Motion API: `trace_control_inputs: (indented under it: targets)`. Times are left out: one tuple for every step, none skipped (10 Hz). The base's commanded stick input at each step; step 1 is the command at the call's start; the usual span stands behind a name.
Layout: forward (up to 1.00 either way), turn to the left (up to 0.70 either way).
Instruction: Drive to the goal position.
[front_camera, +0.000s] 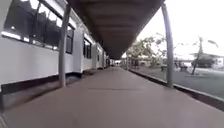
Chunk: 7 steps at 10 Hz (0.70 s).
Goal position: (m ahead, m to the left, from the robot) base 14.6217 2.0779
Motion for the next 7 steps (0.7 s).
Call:
trace_control_inputs:
  targets:
    - [0.7, 0.0]
    - [0.7, 0.0]
    - [0.7, 0.0]
    - [0.7, 0.0]
    - [0.7, 0.0]
    - [0.7, 0.0]
    - [0.7, 0.0]
